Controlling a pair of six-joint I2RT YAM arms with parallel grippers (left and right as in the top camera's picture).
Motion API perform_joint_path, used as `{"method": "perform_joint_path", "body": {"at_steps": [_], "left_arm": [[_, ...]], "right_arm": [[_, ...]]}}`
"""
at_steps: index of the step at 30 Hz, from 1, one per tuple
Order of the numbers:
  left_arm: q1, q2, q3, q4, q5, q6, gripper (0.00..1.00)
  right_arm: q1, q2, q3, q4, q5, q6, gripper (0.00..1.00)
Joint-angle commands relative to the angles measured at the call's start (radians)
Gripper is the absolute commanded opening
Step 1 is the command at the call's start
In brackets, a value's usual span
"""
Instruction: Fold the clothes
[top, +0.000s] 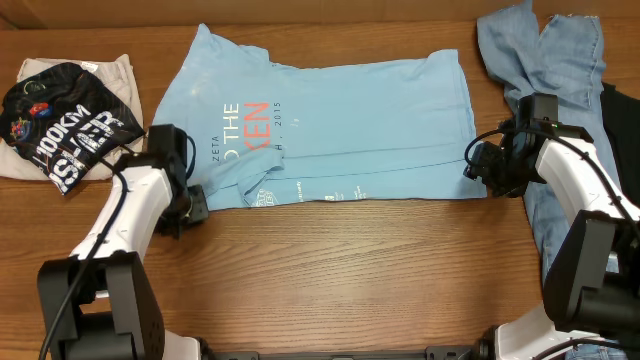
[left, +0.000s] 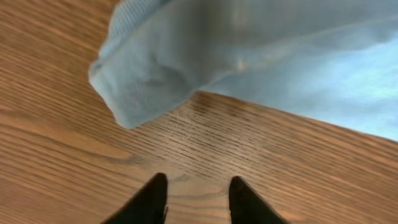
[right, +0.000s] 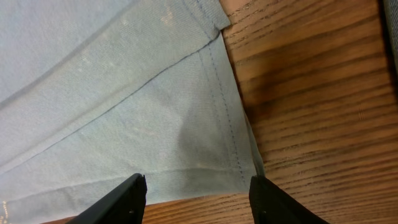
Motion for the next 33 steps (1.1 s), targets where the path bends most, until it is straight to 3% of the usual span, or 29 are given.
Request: {"method": "perform_joint_path", "body": {"at_steps": [1,10,19,27,30,33], "left_arm": [[0.006,0.006,-0.039,0.047,-0.026,-0.04,0.42],[0.008,0.006,-0.177,0.268,-0.189,-0.113,0.42],[0.02,0.006,-0.241,0.444,-0.203,-0.175,0.49],[0.02,0.006,-0.243,0.468,-0.275,-0.174,0.51],[0.02,0.006,-0.243,0.463,-0.283,-0.171,0.52],[0.02,0.006,-0.243,0.457,-0.274,-0.171,0.52]], "right_arm": [[0.001,0.002,0.001,0.004,0.009,-0.002,0.57],[0.001,0.002,0.001,0.001,0.009,-0.002,0.57],[0.001,0.002,0.001,0.0,0.009,-0.002,0.57],[0.002,0.002,0.001,-0.003,-0.001,-0.007,0.56],[0.007,0.002,0.006,-0.006,-0.055,-0.07,0.46],[0.023,-0.006,0.036,-0.006,-0.034,-0.076,0.46]]}}
